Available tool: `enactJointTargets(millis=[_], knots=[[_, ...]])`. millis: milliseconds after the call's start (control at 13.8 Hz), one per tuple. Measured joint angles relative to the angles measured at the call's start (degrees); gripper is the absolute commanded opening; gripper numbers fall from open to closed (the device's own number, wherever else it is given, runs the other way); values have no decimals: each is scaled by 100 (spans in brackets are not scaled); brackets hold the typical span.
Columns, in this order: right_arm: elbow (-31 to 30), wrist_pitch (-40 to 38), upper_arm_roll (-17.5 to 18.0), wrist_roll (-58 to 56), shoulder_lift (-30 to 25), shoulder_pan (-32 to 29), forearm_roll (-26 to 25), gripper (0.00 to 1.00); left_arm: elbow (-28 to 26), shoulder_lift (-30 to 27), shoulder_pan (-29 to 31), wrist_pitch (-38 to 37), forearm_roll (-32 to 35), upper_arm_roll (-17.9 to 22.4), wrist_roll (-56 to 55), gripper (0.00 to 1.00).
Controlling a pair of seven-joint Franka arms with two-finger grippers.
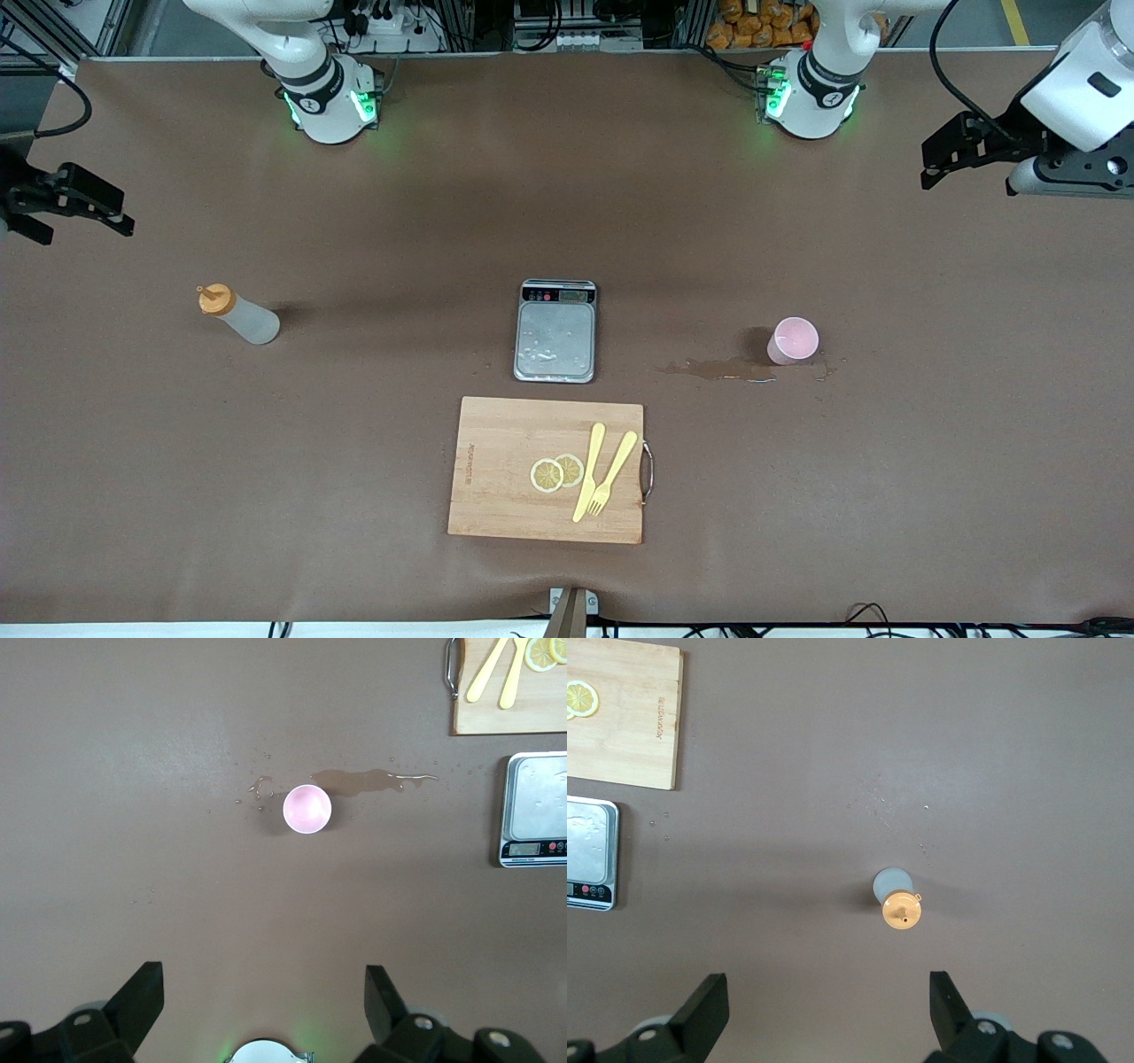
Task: Add sauce to pink cup with both arms
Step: 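Move the left gripper down over the pink cup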
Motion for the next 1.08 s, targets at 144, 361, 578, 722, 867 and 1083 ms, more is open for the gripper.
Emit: enactJointTargets(millis=[144, 361, 578, 722, 867, 1083], knots=[[0, -1, 0, 1, 0, -1, 0, 100, 5, -10, 1, -28, 0, 1, 0, 100], [0, -1, -1, 1, 0, -1, 0, 100, 10, -37, -3, -68, 0, 0, 0, 100], [0, -9, -1, 1, 1, -1, 0, 100, -7, 2, -1, -92, 0, 6, 0, 100], [0, -141, -3, 1, 4, -17, 0, 100, -44, 116, -8, -102, 0, 2, -12, 100], [0, -288, -13, 1, 8, -70, 0, 100, -217, 313, -8, -69, 1, -4, -16, 100], [0, -320, -35, 2, 15, -102, 0, 100, -931, 560, -10, 679, 1, -18, -16, 100]])
